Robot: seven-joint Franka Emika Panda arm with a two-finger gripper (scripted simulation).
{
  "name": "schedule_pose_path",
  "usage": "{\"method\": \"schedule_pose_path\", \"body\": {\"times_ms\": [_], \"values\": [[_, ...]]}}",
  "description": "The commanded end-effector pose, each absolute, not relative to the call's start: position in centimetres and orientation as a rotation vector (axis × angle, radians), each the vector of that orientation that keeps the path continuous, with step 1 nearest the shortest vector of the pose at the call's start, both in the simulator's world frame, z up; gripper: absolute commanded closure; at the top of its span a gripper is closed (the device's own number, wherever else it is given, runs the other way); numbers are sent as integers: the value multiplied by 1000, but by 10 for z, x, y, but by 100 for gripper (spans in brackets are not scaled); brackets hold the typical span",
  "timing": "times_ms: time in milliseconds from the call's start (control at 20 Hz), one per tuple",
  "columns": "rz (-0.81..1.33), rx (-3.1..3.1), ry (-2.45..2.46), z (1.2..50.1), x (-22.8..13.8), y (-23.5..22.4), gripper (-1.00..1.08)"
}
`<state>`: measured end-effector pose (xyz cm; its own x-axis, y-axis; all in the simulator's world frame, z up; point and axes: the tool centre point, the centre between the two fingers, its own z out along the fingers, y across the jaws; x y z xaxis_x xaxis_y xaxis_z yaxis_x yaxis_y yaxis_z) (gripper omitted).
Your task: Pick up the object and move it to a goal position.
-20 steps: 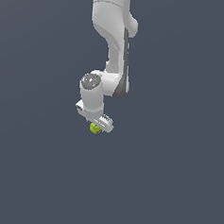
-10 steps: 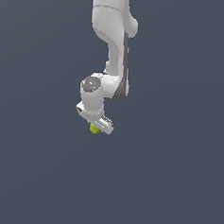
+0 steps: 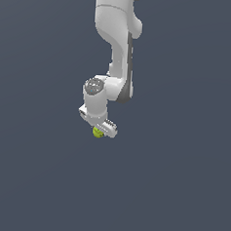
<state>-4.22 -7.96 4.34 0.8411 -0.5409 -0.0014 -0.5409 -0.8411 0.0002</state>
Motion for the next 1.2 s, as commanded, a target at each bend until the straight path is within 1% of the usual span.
{"method": "schedule_pose_path", "body": {"times_ms": [0, 300, 550, 1150], "values": [[-1, -3014, 885, 48, -42, -78, 108], [-1, -3014, 885, 70, -47, -71, 108], [0, -3013, 885, 103, -54, -60, 108], [-1, -3015, 887, 222, -79, -23, 108]]}}
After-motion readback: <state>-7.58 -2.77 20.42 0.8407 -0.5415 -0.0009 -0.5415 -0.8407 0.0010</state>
